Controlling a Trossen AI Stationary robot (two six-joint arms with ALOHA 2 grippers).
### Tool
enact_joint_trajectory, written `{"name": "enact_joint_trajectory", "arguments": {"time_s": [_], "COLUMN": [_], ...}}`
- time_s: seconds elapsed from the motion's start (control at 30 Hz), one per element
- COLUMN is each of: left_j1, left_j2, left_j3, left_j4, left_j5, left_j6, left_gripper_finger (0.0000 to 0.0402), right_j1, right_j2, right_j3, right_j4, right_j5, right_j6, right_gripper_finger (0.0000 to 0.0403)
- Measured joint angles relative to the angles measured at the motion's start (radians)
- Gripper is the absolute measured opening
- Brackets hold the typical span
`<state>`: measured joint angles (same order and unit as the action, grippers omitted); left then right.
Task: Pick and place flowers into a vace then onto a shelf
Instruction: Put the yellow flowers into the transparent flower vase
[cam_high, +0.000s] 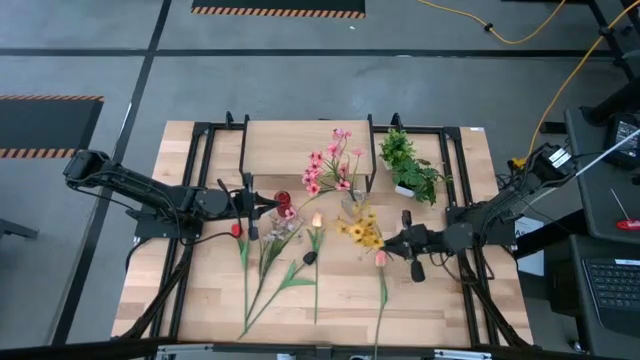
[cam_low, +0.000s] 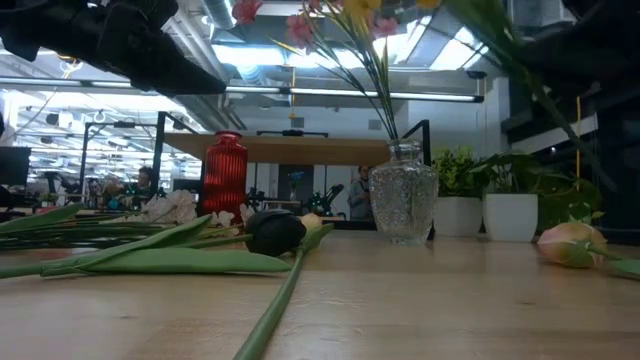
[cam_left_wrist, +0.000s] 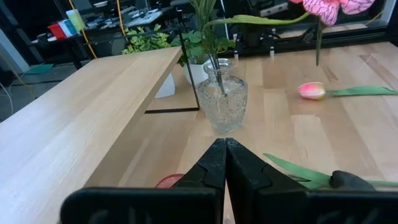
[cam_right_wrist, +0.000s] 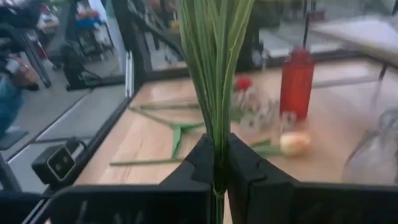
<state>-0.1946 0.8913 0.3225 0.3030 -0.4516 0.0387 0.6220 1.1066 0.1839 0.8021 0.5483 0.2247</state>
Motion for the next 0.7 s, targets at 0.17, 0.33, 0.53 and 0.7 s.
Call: {"name": "enact_joint_trajectory", "arguments": {"time_s": [0.17, 0.33, 0.53, 0.7], "left_j1": [0.000, 0.000, 0.000, 0.000], "left_j2": [0.000, 0.000, 0.000, 0.000], "left_j3": [0.000, 0.000, 0.000, 0.000], "left_j4": [0.000, 0.003, 0.011, 0.015], "left_j5": [-0.003, -0.003, -0.002, -0.001], "left_j6": [0.000, 0.000, 0.001, 0.001], "left_gripper_finger": [0.0004, 0.0004, 0.0004, 0.0004], "right_j1": [-0.001, -0.027, -0.063, -0.099], "right_j2": [-0.078, -0.131, -0.143, -0.142], "right_j3": [-0.056, -0.061, -0.054, -0.054], "right_j4": [0.063, 0.075, 0.101, 0.122], "right_j5": [0.001, -0.001, -0.026, -0.027], "right_j6": [-0.108, -0.205, -0.287, -0.280], "right_gripper_finger": [0.0014, 0.0013, 0.0013, 0.0013]}}
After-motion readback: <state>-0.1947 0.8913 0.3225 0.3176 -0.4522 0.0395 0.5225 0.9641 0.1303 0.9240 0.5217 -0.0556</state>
